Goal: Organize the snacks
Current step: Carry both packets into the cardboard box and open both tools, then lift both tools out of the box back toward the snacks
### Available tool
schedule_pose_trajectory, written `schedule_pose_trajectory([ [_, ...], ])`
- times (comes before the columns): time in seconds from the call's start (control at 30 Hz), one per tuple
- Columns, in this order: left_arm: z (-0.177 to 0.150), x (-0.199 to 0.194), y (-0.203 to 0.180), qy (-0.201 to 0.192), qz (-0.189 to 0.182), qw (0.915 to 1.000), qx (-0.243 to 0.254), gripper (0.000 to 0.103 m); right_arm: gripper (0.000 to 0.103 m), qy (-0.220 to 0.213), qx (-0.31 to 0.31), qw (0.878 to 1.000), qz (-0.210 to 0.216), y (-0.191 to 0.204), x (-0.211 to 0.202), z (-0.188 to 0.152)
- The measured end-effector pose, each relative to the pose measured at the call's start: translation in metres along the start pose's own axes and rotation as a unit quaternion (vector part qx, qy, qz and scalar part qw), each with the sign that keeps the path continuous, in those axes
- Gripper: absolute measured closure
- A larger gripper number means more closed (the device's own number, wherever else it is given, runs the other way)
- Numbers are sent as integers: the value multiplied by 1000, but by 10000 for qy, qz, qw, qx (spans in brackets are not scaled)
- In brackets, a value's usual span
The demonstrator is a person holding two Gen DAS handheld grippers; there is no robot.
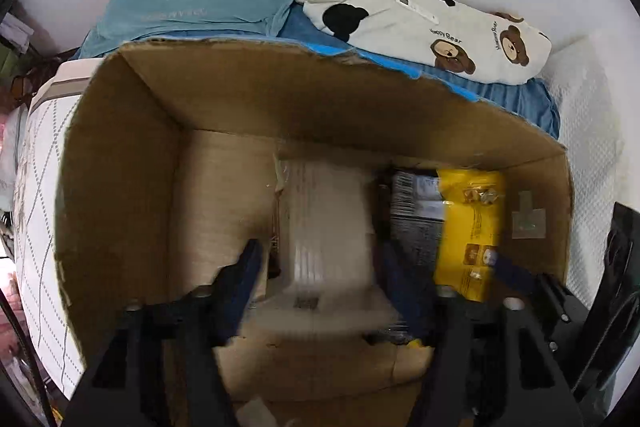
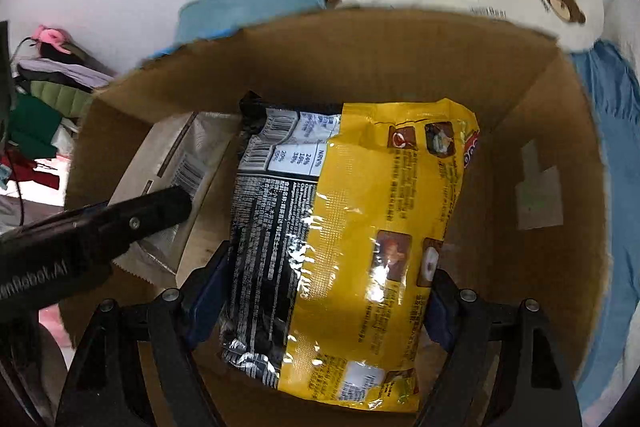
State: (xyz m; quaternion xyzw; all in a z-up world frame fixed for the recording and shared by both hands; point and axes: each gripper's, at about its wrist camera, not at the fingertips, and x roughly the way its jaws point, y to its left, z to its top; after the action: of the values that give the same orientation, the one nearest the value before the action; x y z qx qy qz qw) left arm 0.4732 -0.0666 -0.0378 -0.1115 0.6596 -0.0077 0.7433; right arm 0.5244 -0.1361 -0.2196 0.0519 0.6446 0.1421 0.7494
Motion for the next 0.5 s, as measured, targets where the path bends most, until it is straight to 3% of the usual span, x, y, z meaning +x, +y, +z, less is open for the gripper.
schedule_pose_trajectory([
  [0.07,-3,-1,-2,17,28,10000,29,10,1,28,15,9999,-123,-4,0,2],
  [0.23,-16,-6,-7,136,361,9992,72,10,1,16,34,9996,-290,-14,-9,-2],
  [0.5,-45,-39,-10,-319,641,9973,162,10,1,-109,163,9988,-456,-19,-39,-28],
])
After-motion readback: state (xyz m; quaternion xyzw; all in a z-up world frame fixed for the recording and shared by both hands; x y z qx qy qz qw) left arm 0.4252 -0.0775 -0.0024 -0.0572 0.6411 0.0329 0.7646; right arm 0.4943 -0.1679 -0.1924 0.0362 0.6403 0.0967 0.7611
